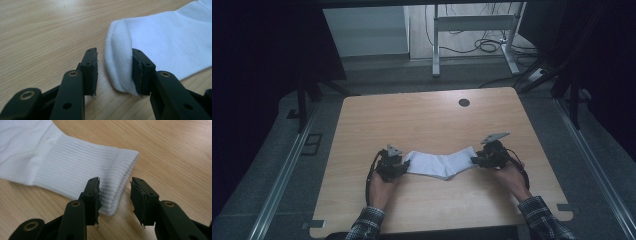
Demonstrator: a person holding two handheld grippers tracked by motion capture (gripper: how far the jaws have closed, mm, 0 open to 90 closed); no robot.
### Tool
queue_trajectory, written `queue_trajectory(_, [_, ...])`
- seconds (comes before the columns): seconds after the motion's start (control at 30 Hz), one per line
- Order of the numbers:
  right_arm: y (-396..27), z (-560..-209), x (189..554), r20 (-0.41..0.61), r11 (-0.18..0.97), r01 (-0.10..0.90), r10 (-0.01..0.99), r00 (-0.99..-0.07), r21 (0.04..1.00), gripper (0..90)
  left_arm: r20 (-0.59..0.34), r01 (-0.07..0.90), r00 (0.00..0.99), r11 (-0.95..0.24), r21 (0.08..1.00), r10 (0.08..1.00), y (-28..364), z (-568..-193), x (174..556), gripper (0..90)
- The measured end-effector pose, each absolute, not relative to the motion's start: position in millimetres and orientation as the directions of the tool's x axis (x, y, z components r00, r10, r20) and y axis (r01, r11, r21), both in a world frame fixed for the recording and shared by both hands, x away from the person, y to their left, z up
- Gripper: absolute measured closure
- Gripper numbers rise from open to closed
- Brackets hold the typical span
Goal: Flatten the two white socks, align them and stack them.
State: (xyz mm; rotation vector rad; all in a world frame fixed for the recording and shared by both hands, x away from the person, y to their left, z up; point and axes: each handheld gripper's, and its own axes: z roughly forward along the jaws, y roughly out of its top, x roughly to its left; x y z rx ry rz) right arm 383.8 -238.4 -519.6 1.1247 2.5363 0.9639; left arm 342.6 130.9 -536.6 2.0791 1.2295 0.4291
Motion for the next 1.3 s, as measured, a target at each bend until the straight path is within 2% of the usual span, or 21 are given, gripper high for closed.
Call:
queue_trajectory(0.47, [-236.9, -520.8, 392.0, 0.072, 0.486, 0.591, 0.731, -0.679, 0.644, 57.3, -0.062, 0.642, 0.490, -0.312, 0.700, 0.870, 132.2, -536.7, 350.0, 57.3])
queue_trajectory(0.8, [-234.8, -516.3, 388.4, 0.075, 0.485, 0.576, 0.719, -0.691, 0.658, 52.7, -0.067, 0.621, 0.513, -0.316, 0.717, 0.856, 128.1, -529.4, 348.1, 45.6])
queue_trajectory(1.3, [-236.2, -502.8, 377.9, 0.077, 0.480, 0.555, 0.705, -0.705, 0.679, 35.8, -0.111, 0.600, 0.561, -0.310, 0.738, 0.820, 127.6, -513.9, 336.3, 26.2])
